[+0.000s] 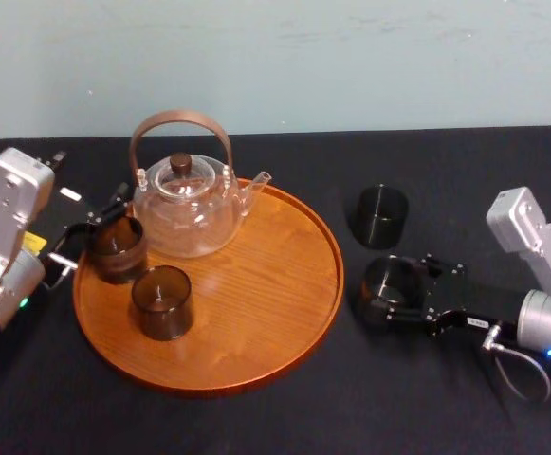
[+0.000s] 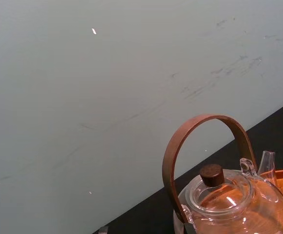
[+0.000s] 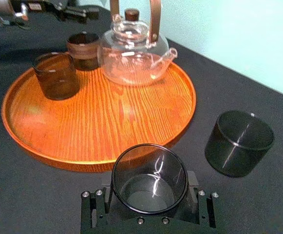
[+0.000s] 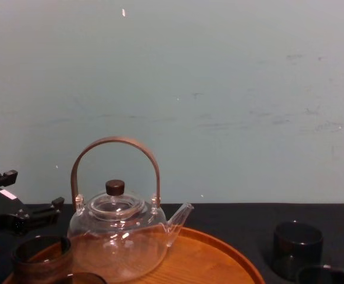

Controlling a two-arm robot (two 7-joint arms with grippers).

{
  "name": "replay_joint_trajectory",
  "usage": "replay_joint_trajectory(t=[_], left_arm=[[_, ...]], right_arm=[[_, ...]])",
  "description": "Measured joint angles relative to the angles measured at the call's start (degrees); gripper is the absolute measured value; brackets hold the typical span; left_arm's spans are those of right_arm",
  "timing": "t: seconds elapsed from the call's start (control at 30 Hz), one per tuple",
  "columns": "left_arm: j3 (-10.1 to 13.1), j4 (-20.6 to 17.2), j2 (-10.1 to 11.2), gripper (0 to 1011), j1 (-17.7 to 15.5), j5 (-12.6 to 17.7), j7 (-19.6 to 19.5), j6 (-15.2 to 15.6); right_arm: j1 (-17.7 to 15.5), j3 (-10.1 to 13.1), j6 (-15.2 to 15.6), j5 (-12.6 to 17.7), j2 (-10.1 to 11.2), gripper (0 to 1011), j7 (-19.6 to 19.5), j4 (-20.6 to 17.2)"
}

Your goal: Pick up the glass from the table and place it on the tray.

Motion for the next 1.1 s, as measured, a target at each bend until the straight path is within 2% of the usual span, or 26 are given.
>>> replay_joint_trajectory(t=[0.33,0.53,0.73,1.1], left_arm=[[0.00,0.00,0.00,1001,0.00,0.00,0.00,0.00],[0.00,0.00,0.00,1001,0.00,0.00,0.00,0.00],[0.00,0.00,0.00,1001,0.00,0.00,0.00,0.00],[0.00,0.00,0.00,1001,0.00,0.00,0.00,0.00]], right_arm=[[0.12,1.37,-0.70,2.36,3.11,900,2.04,-4.15],[2.11,0.90,-1.19,2.55,3.59,900,2.87,-5.11],[4.84,-0.76,-1.61,1.74,2.59,900,3.53,-4.21],[10.43,-5.43,-2.31,0.16,-1.52,900,5.29,-0.84]])
